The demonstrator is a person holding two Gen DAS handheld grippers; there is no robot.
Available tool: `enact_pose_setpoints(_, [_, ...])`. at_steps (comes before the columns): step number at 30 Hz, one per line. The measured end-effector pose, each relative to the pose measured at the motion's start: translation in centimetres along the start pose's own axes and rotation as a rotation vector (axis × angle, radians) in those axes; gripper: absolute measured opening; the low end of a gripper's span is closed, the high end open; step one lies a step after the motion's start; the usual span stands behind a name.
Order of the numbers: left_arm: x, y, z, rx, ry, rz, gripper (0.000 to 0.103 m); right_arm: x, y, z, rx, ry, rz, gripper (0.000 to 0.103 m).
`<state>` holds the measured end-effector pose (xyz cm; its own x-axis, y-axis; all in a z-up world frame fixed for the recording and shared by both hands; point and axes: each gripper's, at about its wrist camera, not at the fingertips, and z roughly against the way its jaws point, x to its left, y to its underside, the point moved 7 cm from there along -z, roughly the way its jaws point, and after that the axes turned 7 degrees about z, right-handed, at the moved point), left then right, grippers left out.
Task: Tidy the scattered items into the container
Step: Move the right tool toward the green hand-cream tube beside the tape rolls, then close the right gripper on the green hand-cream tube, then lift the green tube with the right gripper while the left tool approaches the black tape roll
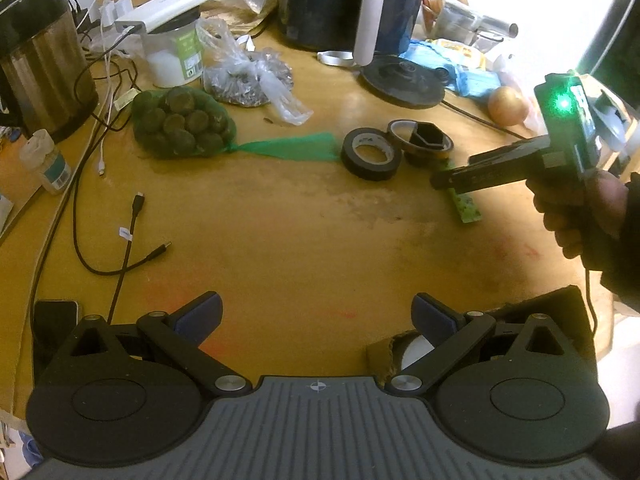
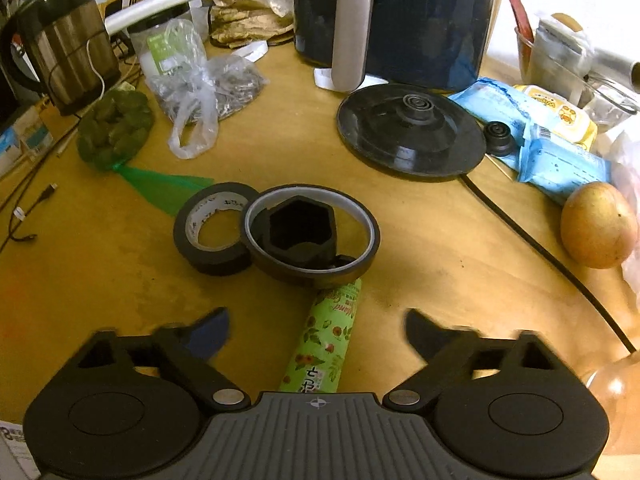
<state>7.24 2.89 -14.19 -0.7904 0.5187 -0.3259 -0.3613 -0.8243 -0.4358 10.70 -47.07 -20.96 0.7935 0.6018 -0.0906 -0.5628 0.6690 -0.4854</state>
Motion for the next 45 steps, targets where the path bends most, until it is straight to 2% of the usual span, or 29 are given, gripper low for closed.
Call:
enact_pose_setpoints(8, [0.3, -0.3, -0.3, 0.007, 0.001, 0.012, 0.103, -0.2, 0.5, -1.2, 0.030, 0.027, -0.030, 0.049])
enact_pose_setpoints(12, [0.5, -0.2, -0.4, 0.014, 0.002, 0.019, 0.103, -0.5, 0.5, -1.2, 0.016, 0.042, -0.041, 0.038])
enact_pose_setpoints(16, [0.6, -0.1, -0.5, 0.021, 0.000, 0.023, 0.103, -0.8, 0.5, -1.1, 0.008, 0.064, -0.055, 0.030])
enact_pose_setpoints(23, [0.5, -0.1, -0.4, 0.013, -0.002, 0.029, 0.103, -1.3, 0.8, -0.9, 0.031, 0.068, -0.094, 0.029])
enact_pose_setpoints(34, [0.3, 0.0, 0.1, 0.007, -0.003, 0.035, 0.103, -1.7, 2.7, 0.3, 0.061, 0.018, -0.094, 0.029])
enact_pose_setpoints(45, [-0.6, -0.2, 0.6, -0.018, 0.008, 0.022, 0.103, -2.6, 4.5, 2.8, 0.022, 0.031, -0.107, 0.029])
